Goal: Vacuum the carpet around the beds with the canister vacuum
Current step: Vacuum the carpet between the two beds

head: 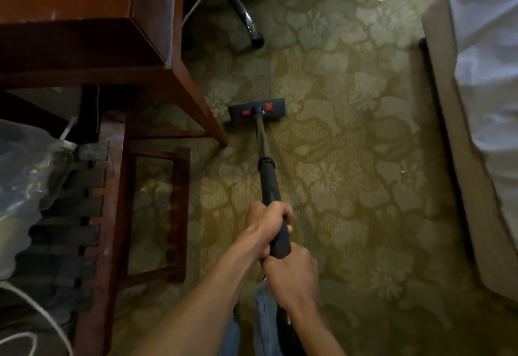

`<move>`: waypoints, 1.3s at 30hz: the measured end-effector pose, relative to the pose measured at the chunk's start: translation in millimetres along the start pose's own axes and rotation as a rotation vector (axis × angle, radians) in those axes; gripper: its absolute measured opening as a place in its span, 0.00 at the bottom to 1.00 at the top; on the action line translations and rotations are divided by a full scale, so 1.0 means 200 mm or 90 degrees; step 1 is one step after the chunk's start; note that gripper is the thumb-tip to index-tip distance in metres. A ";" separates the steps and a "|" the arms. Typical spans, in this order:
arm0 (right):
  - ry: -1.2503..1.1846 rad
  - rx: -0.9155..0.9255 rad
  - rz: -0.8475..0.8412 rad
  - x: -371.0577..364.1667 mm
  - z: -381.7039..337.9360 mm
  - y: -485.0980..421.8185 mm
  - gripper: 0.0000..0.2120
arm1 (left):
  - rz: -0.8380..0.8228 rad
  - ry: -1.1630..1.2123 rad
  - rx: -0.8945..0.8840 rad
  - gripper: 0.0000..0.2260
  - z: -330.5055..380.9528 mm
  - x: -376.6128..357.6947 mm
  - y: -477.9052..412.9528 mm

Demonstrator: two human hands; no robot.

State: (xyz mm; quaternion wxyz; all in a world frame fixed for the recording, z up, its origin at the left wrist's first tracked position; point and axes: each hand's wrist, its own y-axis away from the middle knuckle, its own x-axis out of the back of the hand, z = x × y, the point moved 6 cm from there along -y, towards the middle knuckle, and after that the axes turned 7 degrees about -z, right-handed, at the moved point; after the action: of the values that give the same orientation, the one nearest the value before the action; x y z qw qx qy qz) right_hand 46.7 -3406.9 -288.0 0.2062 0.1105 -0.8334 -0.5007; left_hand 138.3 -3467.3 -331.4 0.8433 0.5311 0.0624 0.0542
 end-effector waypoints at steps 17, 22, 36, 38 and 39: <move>0.016 0.026 0.029 0.12 0.12 -0.03 0.08 | -0.025 0.020 0.013 0.08 -0.08 -0.15 -0.03; 0.026 0.027 0.021 0.05 0.23 0.05 0.06 | -0.041 0.018 0.011 0.10 -0.20 -0.12 0.05; 0.108 -0.013 -0.044 -0.35 0.74 0.52 0.12 | -0.027 0.117 0.054 0.04 -0.88 0.16 0.53; 0.124 -0.007 -0.045 -0.39 0.77 0.57 0.11 | -0.023 0.132 0.055 0.06 -0.94 0.20 0.58; 0.130 0.004 -0.047 -0.40 0.77 0.59 0.10 | -0.023 0.137 0.056 0.06 -0.95 0.22 0.59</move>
State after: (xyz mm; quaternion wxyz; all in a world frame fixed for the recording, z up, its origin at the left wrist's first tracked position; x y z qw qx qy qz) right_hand 51.6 -3198.0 -266.5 0.2712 0.1926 -0.8048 -0.4916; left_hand 148.2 -3239.5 -308.4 0.8083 0.5578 0.1640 0.0928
